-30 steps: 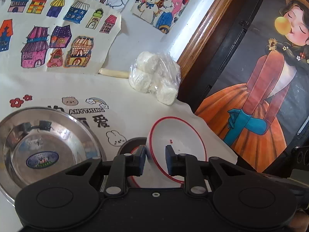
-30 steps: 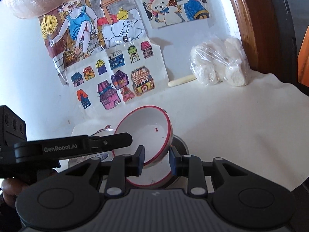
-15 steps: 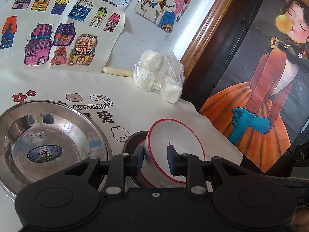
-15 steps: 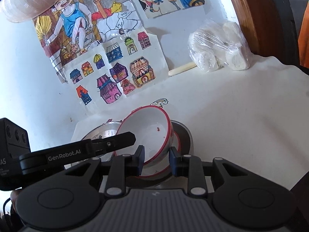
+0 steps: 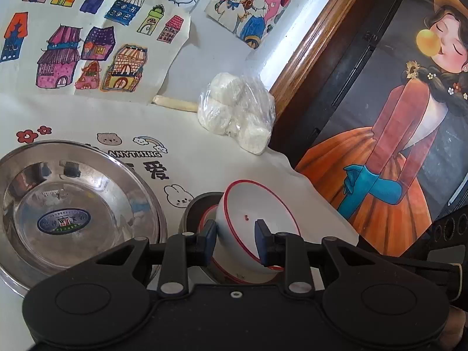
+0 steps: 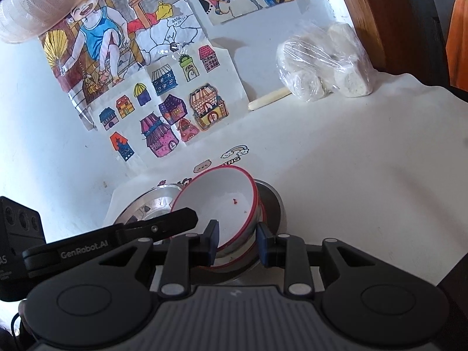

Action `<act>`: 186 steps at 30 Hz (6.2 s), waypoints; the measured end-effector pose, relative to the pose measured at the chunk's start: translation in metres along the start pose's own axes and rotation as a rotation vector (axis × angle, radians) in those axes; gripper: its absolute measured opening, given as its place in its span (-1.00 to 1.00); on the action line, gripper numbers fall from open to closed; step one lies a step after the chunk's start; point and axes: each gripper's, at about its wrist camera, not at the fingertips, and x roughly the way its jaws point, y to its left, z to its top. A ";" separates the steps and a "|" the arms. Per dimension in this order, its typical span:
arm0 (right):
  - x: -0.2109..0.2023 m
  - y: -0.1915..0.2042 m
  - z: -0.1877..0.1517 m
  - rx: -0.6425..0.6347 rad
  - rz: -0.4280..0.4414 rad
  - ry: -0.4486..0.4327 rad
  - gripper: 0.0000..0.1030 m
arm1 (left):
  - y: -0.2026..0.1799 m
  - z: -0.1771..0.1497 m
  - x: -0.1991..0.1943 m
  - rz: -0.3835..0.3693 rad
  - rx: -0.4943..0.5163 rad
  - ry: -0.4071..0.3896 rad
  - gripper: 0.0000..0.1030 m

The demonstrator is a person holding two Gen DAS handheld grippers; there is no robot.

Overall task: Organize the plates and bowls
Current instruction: 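Lift the second white bowl with both grippers and lower it onto the stacked bowls, then open both grippers to release the white bowl on the stack, then move both grippers to the rim of the steel bowl holding the white bowls, then close both grippers on the rim of the steel bowl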

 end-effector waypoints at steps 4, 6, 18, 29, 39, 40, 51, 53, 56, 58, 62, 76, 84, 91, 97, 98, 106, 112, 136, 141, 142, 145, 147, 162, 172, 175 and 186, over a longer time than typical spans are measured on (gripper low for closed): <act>0.003 0.003 0.003 -0.009 0.005 0.001 -0.40 | 0.001 0.000 -0.001 0.004 -0.001 -0.002 -0.33; 0.005 0.004 0.004 -0.015 0.007 0.001 -0.39 | 0.001 -0.001 -0.001 0.010 0.000 -0.003 -0.33; 0.002 0.006 0.004 -0.033 0.005 0.015 -0.37 | 0.001 -0.002 -0.003 0.014 -0.006 -0.003 -0.25; -0.003 0.007 0.000 -0.078 -0.026 -0.011 -0.25 | 0.001 -0.004 -0.006 0.009 -0.027 -0.026 -0.10; -0.010 0.019 -0.006 -0.172 -0.051 -0.069 0.11 | 0.002 -0.002 -0.017 0.028 -0.059 -0.101 0.57; -0.011 0.019 -0.006 -0.176 -0.047 -0.075 0.14 | 0.002 -0.001 -0.017 0.032 -0.061 -0.104 0.59; -0.030 0.013 -0.008 -0.187 -0.047 -0.193 0.97 | 0.007 0.016 -0.037 0.113 -0.006 -0.185 0.98; -0.032 0.011 -0.009 -0.187 -0.054 -0.203 0.99 | 0.011 0.019 -0.037 0.142 0.001 -0.171 0.99; -0.034 0.006 -0.011 -0.182 -0.075 -0.209 0.99 | 0.015 0.022 -0.039 0.186 0.020 -0.149 0.99; -0.035 0.003 -0.013 -0.176 -0.089 -0.203 0.99 | 0.017 0.022 -0.041 0.213 0.043 -0.137 0.99; -0.034 -0.006 -0.017 -0.161 -0.109 -0.184 0.99 | 0.016 0.015 -0.050 0.260 0.114 -0.119 0.99; -0.040 -0.016 -0.024 -0.171 -0.145 -0.171 0.99 | -0.034 -0.008 -0.044 0.165 0.314 0.146 0.99; -0.045 -0.024 -0.028 -0.157 -0.170 -0.165 0.99 | -0.031 -0.010 -0.024 0.192 0.150 0.217 0.98; -0.040 -0.031 -0.023 -0.178 -0.198 -0.133 0.99 | -0.016 -0.013 -0.020 0.185 -0.058 0.201 0.98; -0.030 -0.022 0.009 -0.243 -0.210 -0.063 0.99 | -0.006 -0.010 -0.017 0.194 -0.241 0.180 0.98; -0.027 -0.021 0.014 -0.250 -0.219 -0.039 0.99 | -0.005 -0.012 -0.015 0.193 -0.271 0.192 0.98; -0.015 -0.015 0.028 -0.292 -0.282 0.043 0.99 | -0.004 -0.018 -0.005 0.244 -0.300 0.208 0.98; -0.011 -0.016 0.026 -0.297 -0.300 0.064 0.99 | 0.000 -0.019 -0.009 0.258 -0.363 0.157 0.98; -0.006 -0.020 0.038 -0.242 -0.284 0.117 0.99 | 0.016 -0.014 -0.027 0.238 -0.501 0.154 0.96; -0.003 -0.019 0.041 -0.253 -0.264 0.121 0.99 | 0.008 -0.006 -0.032 0.257 -0.382 0.148 0.69; -0.002 -0.019 0.042 -0.259 -0.262 0.129 0.99 | 0.007 -0.004 -0.032 0.258 -0.363 0.151 0.62; 0.000 -0.015 0.047 -0.287 -0.262 0.145 0.99 | 0.005 -0.002 -0.029 0.253 -0.350 0.164 0.48; 0.003 -0.012 0.049 -0.313 -0.266 0.159 0.99 | 0.004 -0.002 -0.026 0.253 -0.338 0.176 0.35; 0.011 -0.009 0.046 -0.348 -0.289 0.207 0.96 | -0.001 -0.007 -0.007 0.324 -0.327 0.206 0.16; 0.026 -0.005 0.051 -0.394 -0.336 0.254 0.82 | -0.001 -0.010 0.000 0.331 -0.357 0.181 0.24; 0.028 -0.003 0.051 -0.393 -0.331 0.258 0.64 | 0.001 -0.011 0.003 0.320 -0.359 0.175 0.27; 0.033 -0.010 0.053 -0.337 -0.282 0.291 0.40 | -0.002 -0.009 0.005 0.295 -0.334 0.168 0.05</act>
